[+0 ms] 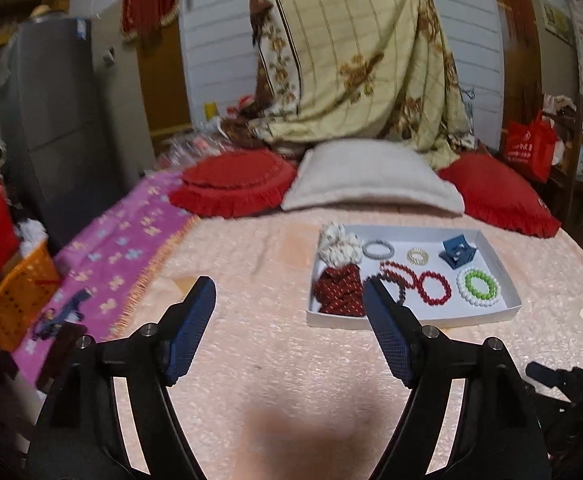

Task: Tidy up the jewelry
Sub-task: 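Withdraw both tools away from the tray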

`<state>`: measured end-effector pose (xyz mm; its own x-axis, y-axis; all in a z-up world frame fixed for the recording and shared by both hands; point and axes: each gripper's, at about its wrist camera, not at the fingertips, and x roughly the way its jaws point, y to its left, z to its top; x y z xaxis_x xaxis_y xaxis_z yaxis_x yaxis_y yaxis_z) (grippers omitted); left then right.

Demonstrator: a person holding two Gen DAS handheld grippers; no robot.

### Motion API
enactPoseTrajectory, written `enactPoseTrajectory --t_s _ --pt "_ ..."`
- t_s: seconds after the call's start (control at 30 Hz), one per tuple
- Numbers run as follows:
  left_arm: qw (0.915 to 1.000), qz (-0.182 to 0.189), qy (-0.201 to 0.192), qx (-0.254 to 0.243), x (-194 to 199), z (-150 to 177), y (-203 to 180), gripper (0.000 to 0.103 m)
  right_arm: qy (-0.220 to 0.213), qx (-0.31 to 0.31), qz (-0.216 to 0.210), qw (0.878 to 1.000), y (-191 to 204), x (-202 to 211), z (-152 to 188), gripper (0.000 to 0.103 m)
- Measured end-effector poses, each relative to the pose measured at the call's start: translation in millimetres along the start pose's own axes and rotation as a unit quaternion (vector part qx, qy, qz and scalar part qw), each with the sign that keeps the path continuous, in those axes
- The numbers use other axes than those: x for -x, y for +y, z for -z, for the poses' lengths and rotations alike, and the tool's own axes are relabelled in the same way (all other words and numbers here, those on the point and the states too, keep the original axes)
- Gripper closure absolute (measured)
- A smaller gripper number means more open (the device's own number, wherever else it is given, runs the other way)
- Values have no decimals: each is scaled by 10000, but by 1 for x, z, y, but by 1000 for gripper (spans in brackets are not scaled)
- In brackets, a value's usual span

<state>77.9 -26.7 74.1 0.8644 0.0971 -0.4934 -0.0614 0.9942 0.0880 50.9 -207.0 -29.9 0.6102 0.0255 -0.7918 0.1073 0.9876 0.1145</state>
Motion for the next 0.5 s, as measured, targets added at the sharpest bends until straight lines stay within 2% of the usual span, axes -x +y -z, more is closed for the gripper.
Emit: enactPoseTrajectory --t_s 0.1,0.27,0.37,0.5 --pt "9994 -283 -185 11 24 2 3 18 -70 49 -4 10000 4 15 7 60" --pt "9990 -291 -333 106 51 7 13 16 -204 79 54 9997 9 39 17 58" --pt "9997 -136 -19 186 54 14 18 16 -278 151 128 9994 16 50 23 48" --pt "9985 47 507 179 51 26 17 16 -387 270 263 9985 26 62 29 46"
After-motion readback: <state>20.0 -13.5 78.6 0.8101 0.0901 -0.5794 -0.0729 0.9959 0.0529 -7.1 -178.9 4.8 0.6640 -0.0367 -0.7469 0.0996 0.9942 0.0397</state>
